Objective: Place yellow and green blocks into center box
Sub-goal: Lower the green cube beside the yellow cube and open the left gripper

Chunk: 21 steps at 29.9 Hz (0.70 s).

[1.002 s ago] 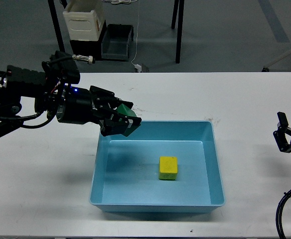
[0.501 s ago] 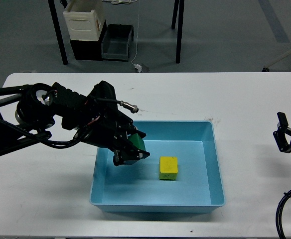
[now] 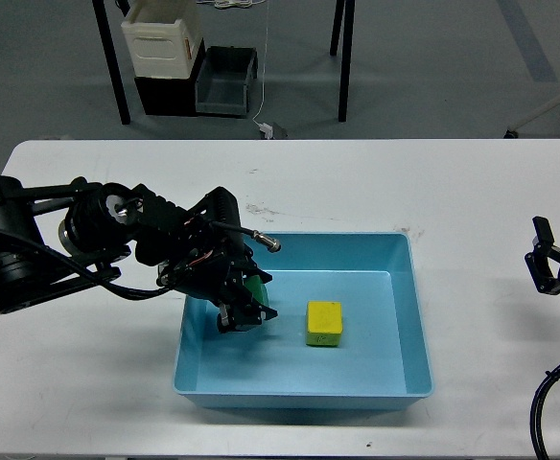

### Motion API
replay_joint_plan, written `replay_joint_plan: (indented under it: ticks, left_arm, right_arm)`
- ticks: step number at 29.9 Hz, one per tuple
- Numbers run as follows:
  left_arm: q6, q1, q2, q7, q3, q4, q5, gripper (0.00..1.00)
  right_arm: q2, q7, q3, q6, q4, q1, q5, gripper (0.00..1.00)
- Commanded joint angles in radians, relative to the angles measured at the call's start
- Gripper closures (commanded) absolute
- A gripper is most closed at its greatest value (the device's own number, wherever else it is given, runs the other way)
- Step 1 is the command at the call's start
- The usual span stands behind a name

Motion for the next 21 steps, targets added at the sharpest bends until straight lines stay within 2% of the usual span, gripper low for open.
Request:
replay_joint_plan:
  ticks: [1, 5, 8, 12, 16, 18, 21]
  left_arm:
    - [0.002, 0.018, -0.011, 0.0, 0.008, 0.007, 0.0, 0.18]
    - [0.003, 0.018, -0.01, 0.0, -0.002, 0.001, 0.0, 0.13]
    - [0.003, 0.016, 0.003, 0.0, -0.033, -0.005, 0.0, 0.01]
    - [-0.006, 0.018, 0.044, 0.0, -0.113, -0.033, -0.218, 0.0]
    - [0.005, 0.044, 0.104, 0.0, -0.147, -0.055, -0.561, 0.0]
    - [0.002, 0.088, 0.113, 0.0, -0.194, -0.09, -0.702, 0.0]
    - [-0.006, 0.218, 0.136, 0.0, -0.329, -0.15, -0.821, 0.0]
  right_arm:
    - [-0.003, 0.0, -0.017, 0.0, 0.003, 0.0, 0.0, 0.0]
    - [-0.003, 0.002, -0.019, 0.0, 0.006, 0.0, 0.0, 0.0]
    - [0.002, 0.005, -0.025, 0.005, 0.008, 0.002, 0.001, 0.0]
    - [-0.001, 0.022, -0.055, 0.006, 0.011, 0.008, 0.0, 0.0]
    - [0.002, 0.022, -0.066, 0.011, 0.011, 0.015, 0.003, 0.0]
    - [0.006, 0.02, -0.066, 0.011, 0.012, 0.02, 0.005, 0.0]
    - [0.008, 0.011, -0.068, 0.012, 0.012, 0.04, 0.076, 0.0]
